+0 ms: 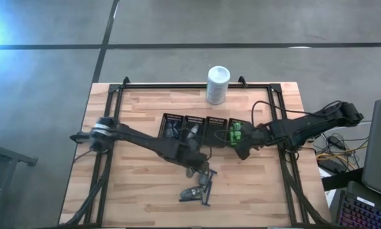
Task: Pick & Place Travel size toiletries
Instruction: Put the gray deodorant into the middle left black bin
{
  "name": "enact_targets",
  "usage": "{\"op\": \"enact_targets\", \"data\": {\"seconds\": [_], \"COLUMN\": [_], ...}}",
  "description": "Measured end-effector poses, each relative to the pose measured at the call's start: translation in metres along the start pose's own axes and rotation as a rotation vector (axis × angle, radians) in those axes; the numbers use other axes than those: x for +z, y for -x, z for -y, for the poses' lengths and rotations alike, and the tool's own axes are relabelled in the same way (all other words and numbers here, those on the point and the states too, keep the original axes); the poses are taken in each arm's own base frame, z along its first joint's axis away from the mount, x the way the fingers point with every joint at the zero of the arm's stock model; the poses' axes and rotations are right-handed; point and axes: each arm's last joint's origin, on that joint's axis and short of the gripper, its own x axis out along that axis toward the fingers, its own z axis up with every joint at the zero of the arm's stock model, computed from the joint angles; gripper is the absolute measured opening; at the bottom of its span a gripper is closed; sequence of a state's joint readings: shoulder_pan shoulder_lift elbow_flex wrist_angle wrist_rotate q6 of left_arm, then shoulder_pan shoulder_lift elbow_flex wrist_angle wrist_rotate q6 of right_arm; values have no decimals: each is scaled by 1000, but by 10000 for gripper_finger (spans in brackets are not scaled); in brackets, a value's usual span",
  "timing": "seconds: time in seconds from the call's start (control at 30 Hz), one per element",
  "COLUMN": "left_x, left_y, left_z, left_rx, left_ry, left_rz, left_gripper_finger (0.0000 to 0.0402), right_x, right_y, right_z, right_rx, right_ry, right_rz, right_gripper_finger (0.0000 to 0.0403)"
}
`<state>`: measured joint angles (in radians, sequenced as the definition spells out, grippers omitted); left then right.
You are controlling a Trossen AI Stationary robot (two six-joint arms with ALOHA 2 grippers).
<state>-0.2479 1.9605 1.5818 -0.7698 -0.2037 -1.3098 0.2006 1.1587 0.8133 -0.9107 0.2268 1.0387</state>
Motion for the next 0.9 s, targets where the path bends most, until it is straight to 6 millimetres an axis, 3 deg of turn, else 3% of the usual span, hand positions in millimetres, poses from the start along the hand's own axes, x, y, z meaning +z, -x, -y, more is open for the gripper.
{"op": "enact_targets", "data": {"seconds": [0.1,0.17,0.27,0.37,0.5,0.67,0.9], "left_x": [15,32,65,98,127,143,139], "left_y": [34,44,36,15,-2,-7,-15], "left_z": [-5,-13,-31,-50,-69,-84,-90], "left_rx": [-33,-22,37,66,114,151,170], "left_ry": [23,22,18,30,8,33,2], "left_rz": [77,149,191,174,164,172,141], "left_gripper_finger": [218,218,217,216,215,240,250], "right_x": [1,2,2,3,3,3,2], "right_y": [4,7,9,10,10,10,8], "right_z": [1,1,1,1,1,2,2], "right_rx": [16,30,41,36,31,29,24], "right_ry": [-1,-2,9,6,-35,-78,-97], "right_rz": [11,25,35,47,56,57,55], "right_gripper_finger": [340,333,324,315,307,304,327]}}
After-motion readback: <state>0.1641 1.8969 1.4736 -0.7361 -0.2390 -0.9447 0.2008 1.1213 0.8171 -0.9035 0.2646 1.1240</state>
